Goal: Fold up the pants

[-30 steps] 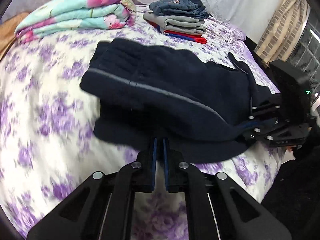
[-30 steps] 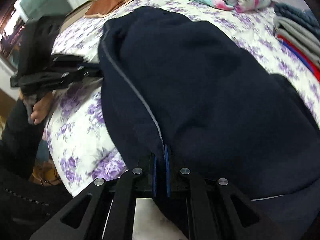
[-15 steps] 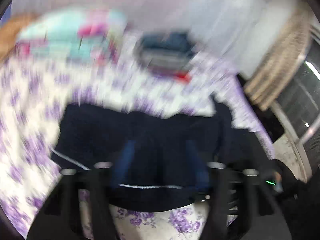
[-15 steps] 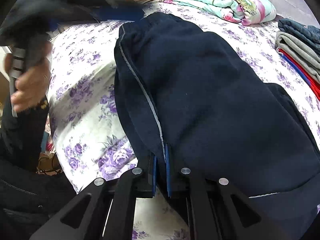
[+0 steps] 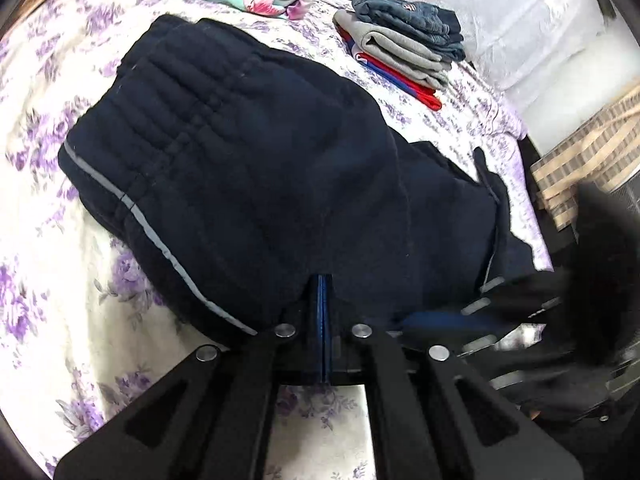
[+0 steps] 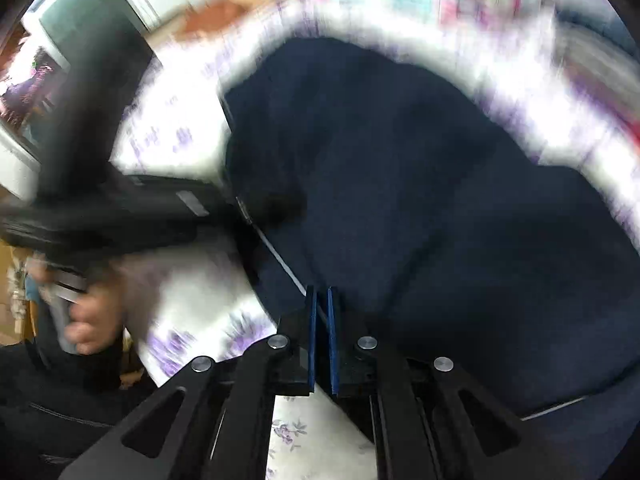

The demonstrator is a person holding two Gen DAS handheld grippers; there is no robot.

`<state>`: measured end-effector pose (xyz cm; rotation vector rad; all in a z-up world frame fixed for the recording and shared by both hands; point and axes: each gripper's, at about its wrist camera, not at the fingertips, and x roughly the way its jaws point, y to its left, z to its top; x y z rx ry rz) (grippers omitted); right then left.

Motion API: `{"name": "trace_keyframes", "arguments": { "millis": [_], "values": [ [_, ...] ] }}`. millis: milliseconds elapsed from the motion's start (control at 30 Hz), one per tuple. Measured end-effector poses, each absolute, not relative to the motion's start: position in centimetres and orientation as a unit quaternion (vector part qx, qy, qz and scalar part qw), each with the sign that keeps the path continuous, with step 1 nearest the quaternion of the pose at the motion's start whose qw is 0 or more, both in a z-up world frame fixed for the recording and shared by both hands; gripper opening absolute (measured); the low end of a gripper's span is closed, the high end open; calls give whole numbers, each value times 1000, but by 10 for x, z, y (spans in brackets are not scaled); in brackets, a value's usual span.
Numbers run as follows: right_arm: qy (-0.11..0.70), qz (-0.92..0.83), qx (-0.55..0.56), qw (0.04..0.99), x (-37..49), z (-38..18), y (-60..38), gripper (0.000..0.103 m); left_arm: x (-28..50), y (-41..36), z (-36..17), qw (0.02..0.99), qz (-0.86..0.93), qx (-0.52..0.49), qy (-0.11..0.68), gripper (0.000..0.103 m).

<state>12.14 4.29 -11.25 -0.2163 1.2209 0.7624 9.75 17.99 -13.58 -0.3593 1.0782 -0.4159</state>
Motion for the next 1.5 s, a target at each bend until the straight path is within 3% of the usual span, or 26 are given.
{"name": "trace_keyframes", "arguments": {
  "millis": [167, 233, 267, 300, 467, 867, 933, 1000, 1033, 1333, 1500],
  "values": [
    [568, 329, -32, 753, 134, -76, 13, 10, 93, 176, -135, 837, -191, -138, 495, 1],
    [544, 255, -28, 799, 155, -44, -29, 39, 93, 178, -135, 837, -193, -135, 495, 1],
    [542, 216, -22, 812, 165, -34, -48, 59, 93, 178, -135, 837, -194, -133, 494, 1],
    [544, 174, -14, 821, 179, -26, -70, 60, 92, 178, -135, 839, -196, -130, 491, 1],
    [593, -72, 26, 801, 274, -15, -193, 60, 92, 176, -135, 841, -198, -122, 488, 1],
    [659, -262, 36, 704, 380, -91, -279, 59, 93, 173, -135, 845, -199, -106, 485, 1],
    [664, -271, 30, 696, 380, -101, -286, 54, 94, 173, -134, 844, -200, -106, 486, 1],
    [647, -248, 59, 719, 368, -96, -294, 16, 94, 172, -134, 844, -199, -104, 486, 1],
    [639, -233, 76, 729, 360, -91, -298, 8, 94, 172, -134, 844, -199, -103, 487, 1],
    [480, -137, 211, 840, 168, 23, -376, 7, 83, 167, -88, 853, -235, -88, 457, 1],
    [446, -127, 278, 841, 67, -5, -421, 7, 103, 148, -71, 857, -241, -71, 449, 1]
  ]
}}
